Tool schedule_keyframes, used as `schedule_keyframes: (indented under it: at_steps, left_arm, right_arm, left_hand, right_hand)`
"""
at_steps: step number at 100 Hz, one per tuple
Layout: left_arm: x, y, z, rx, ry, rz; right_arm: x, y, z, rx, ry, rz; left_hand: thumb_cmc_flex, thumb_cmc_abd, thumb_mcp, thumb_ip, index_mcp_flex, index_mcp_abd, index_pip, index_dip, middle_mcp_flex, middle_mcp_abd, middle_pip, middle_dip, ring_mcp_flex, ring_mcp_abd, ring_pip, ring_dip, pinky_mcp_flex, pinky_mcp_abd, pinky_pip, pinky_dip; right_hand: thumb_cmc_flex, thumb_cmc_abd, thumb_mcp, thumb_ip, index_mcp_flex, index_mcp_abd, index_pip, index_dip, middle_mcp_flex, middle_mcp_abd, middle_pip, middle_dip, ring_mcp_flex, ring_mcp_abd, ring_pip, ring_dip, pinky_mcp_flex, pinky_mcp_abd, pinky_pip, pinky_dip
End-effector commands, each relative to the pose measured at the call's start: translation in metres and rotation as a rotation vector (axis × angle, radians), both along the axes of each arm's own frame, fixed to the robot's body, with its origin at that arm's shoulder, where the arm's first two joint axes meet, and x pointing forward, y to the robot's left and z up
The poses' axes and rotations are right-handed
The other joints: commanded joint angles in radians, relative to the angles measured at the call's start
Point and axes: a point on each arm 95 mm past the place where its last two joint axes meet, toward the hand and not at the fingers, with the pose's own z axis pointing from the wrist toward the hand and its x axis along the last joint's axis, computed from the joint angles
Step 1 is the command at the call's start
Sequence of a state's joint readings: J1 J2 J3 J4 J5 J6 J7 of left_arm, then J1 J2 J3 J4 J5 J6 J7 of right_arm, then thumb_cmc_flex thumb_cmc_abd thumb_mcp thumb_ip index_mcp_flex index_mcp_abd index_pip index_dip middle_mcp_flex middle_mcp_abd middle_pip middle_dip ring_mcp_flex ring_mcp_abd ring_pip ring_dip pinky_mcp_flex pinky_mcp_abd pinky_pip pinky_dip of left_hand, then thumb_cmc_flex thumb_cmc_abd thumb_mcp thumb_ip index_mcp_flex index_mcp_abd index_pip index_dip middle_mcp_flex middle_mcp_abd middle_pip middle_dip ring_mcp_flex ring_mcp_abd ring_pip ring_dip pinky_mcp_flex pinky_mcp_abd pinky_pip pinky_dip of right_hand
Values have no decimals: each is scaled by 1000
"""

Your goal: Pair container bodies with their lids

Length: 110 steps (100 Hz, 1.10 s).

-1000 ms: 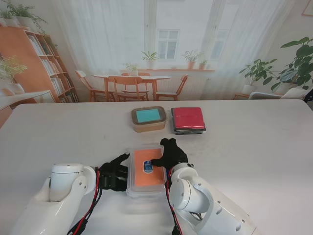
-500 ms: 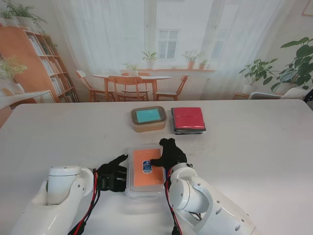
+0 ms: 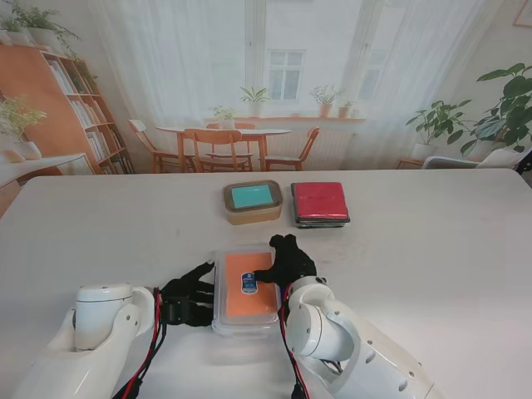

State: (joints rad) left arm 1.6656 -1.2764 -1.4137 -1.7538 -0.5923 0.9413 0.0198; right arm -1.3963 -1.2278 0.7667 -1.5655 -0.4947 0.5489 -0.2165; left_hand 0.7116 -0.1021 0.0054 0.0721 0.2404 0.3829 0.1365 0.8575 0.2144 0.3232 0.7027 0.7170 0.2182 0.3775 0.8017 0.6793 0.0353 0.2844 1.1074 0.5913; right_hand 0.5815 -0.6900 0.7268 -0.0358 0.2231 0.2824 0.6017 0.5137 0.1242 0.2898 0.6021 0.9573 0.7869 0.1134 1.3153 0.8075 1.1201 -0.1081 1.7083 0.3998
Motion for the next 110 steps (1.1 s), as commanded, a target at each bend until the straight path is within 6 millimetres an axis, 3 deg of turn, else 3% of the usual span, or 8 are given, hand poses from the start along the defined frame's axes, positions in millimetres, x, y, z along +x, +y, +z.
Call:
schedule_keyframes:
  at_steps: [1, 75, 110]
  left_arm:
    - [1, -3, 4, -16, -15, -5]
    - [-2, 5, 12, -10, -27, -1]
    - [-5, 5, 15, -12, -26, 2]
  right_arm:
    - [-5, 1, -12, -12, 43, 14]
    - [-5, 6, -13, -48, 27, 35]
    - [-4, 7, -13, -67, 16, 43]
  left_hand:
    - [14, -10, -8, 26, 3, -20, 25, 24, 32, -41, 33, 23, 58, -32, 68, 47, 27, -8, 65, 18]
    - [17, -12, -8, 29, 3, -21, 18, 39, 29, -38, 25, 25, 54, -28, 62, 51, 24, -5, 63, 19]
    - [18, -10, -9, 28, 4, -21, 12, 35, 26, -35, 19, 23, 50, -26, 57, 50, 21, -6, 59, 18]
  right_hand:
    - [65, -6, 39, 22, 55, 29, 54, 21, -4, -4, 11, -12, 58, 27, 73, -17, 34, -150, 66, 3]
    - [75, -35, 69, 20, 41, 19, 71, 29, -8, -11, 10, -10, 60, 14, 78, -14, 39, -173, 73, 9]
    - [89, -63, 106, 15, 26, 14, 91, 31, -21, -16, -14, 54, 58, 3, 78, -4, 37, -188, 76, 12]
